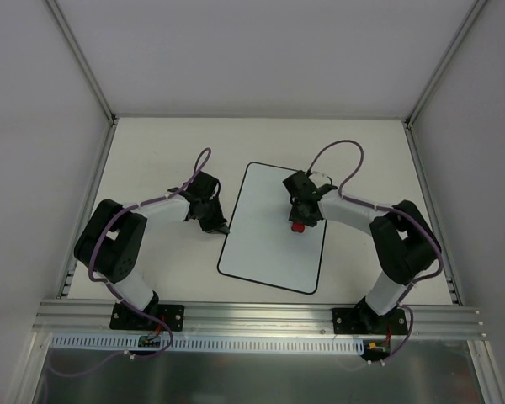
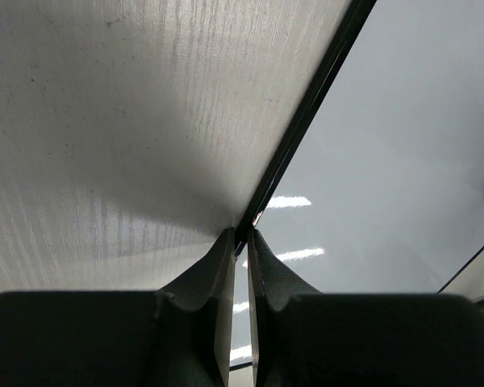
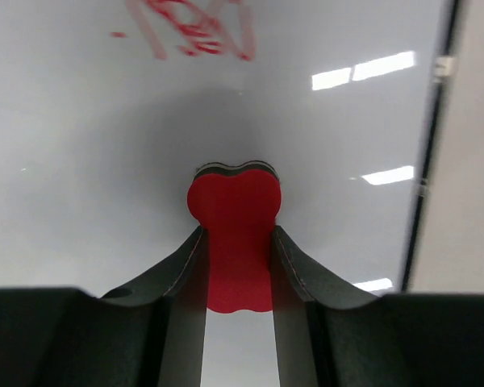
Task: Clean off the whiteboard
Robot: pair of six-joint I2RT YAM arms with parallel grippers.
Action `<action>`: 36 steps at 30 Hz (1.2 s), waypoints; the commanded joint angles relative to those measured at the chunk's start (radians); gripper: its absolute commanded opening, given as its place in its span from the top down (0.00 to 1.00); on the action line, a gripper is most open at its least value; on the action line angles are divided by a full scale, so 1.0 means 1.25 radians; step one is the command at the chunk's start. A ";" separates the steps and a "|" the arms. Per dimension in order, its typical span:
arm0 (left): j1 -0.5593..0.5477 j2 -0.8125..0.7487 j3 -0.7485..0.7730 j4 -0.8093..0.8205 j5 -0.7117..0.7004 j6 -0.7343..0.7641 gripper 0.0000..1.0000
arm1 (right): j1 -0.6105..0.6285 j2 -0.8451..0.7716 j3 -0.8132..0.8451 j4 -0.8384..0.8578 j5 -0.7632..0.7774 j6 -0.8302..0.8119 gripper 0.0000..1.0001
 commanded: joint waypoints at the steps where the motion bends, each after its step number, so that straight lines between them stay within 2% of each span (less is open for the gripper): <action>1: 0.002 0.017 -0.039 -0.075 -0.051 0.016 1.00 | -0.051 -0.079 -0.133 -0.129 0.042 0.054 1.00; 4: 0.002 0.016 -0.041 -0.076 -0.051 0.020 1.00 | -0.077 -0.128 -0.151 -0.140 0.092 0.053 1.00; 7: 0.004 0.015 -0.043 -0.075 -0.050 0.026 1.00 | -0.100 -0.105 -0.112 -0.140 0.096 0.003 1.00; 15: 0.004 0.022 -0.047 -0.075 -0.043 0.032 1.00 | -0.109 0.181 0.228 -0.140 -0.013 -0.115 1.00; 22: 0.002 0.018 -0.060 -0.075 -0.040 0.032 1.00 | -0.086 0.315 0.389 -0.148 -0.119 -0.138 1.00; 26: 0.004 0.017 -0.066 -0.075 -0.043 0.028 1.00 | -0.110 0.308 0.378 -0.163 -0.072 -0.131 1.00; 30: 0.004 0.013 -0.073 -0.074 -0.046 0.025 1.00 | -0.185 0.258 0.319 -0.165 -0.013 -0.124 0.99; 32: 0.005 0.012 -0.076 -0.075 -0.046 0.025 1.00 | -0.226 0.246 0.313 -0.155 -0.045 -0.137 1.00; 36: 0.006 0.010 -0.079 -0.074 -0.046 0.023 1.00 | -0.229 0.279 0.428 -0.237 0.028 -0.142 1.00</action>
